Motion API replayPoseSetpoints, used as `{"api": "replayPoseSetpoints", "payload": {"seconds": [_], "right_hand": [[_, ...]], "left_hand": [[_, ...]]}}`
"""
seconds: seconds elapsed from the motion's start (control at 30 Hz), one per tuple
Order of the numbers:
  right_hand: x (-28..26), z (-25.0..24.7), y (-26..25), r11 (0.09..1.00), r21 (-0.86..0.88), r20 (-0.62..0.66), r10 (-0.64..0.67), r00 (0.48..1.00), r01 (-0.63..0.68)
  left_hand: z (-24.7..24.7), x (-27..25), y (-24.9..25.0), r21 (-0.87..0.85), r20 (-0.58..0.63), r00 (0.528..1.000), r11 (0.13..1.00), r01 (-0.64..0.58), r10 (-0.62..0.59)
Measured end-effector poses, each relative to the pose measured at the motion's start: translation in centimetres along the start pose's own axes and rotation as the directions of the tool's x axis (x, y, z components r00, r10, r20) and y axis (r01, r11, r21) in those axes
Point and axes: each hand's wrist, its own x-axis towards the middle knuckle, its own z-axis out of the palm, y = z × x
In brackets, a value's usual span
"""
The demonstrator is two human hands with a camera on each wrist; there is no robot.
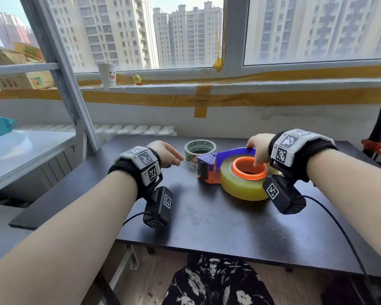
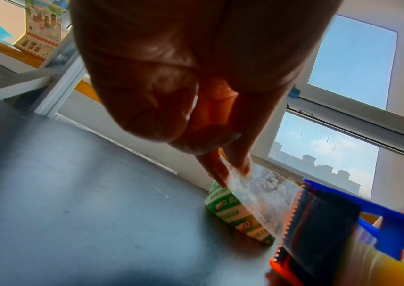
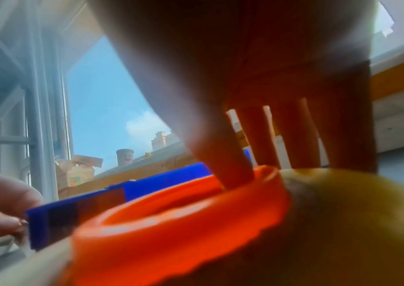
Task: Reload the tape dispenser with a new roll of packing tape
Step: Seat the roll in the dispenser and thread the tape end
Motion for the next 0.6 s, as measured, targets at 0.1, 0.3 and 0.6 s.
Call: {"api": "replayPoseSetpoints", "payload": {"seconds": [0.1,0.3,0.6], "right_hand": [[-1.8,-0.3,-1.1,1.0,-0.018,-0.01,-0.003,1.0,0.003],[-3.1,0.3,-1.1,0.998,0.048,-0.073,0.035,0.997,-0.032],[-5.7,0.0,0.1,0.939,0.344,-0.3,0.134,0.944,-0.024]], "left_hand": [[0.1,-0.2,0.2,-0.047,0.01,1.0,0.999,0.001,0.0],[0.3,-1.0,0.6,-0.15,0.011,1.0,0.989,0.012,-0.011],[0.9,-0.4,0.9,-0.234,-0.046,0.998,0.972,0.02,-0.032]]}}
